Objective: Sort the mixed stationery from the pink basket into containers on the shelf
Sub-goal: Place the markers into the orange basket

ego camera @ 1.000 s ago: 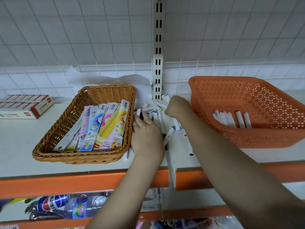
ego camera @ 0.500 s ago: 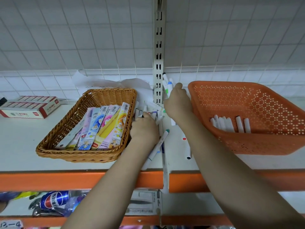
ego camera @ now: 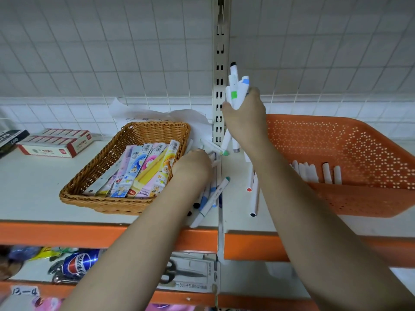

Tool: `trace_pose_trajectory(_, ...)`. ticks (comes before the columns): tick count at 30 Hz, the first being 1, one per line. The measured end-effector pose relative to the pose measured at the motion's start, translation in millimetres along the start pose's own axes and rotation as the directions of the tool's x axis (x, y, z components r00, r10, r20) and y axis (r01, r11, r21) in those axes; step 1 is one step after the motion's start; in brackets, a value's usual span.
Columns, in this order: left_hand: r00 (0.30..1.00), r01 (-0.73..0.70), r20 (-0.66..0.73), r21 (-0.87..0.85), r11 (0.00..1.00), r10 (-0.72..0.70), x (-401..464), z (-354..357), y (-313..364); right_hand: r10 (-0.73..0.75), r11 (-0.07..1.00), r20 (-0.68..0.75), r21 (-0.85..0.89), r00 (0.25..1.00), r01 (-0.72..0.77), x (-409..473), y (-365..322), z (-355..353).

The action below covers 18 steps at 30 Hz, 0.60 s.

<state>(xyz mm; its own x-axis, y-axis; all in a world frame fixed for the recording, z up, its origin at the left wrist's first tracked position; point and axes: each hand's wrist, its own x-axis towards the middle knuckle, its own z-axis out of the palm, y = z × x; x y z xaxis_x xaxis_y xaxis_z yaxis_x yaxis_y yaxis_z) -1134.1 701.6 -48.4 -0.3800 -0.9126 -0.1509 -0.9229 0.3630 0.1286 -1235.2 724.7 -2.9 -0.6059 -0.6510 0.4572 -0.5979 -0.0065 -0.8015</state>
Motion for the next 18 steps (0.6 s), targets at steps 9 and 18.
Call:
trace_pose_trajectory(9, 1.0, -0.03, 0.008, 0.013, 0.999, 0.029, -16.8, -19.0, -9.2, 0.067, 0.983, 0.017, 0.169, 0.998, -0.069, 5.6, -1.3, -19.7)
trace_pose_trajectory(18, 1.0, -0.001, -0.024, -0.354, 0.935, -0.008, -36.2, -37.5, -32.5, 0.157, 0.94, 0.091, 0.291, 0.983, -0.177, 2.4, 0.4, -31.4)
